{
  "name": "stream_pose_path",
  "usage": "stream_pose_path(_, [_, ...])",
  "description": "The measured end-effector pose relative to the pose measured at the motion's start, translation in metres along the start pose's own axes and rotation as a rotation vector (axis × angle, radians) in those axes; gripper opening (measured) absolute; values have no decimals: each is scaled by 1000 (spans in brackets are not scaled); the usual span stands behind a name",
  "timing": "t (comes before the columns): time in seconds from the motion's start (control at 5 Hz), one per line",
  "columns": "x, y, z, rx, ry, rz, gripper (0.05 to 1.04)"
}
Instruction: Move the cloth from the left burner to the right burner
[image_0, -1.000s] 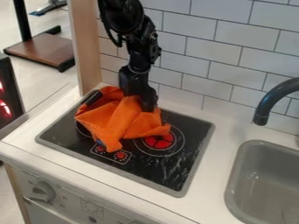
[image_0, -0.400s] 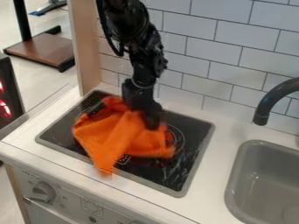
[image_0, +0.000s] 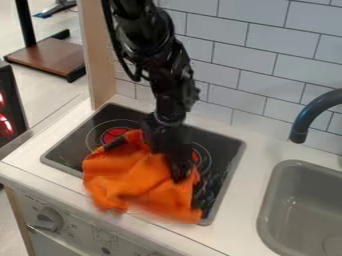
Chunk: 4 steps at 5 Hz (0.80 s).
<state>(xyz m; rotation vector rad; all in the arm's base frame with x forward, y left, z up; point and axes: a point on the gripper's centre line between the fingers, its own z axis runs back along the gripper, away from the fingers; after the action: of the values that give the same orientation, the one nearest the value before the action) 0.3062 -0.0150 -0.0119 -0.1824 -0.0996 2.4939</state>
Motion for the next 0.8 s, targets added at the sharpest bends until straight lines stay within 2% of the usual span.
stream_pose_path(0.4, [6,10,2,24,1,-50,1000])
stream_pose_path(0.8, [0,1,9,44,10,-32,1000])
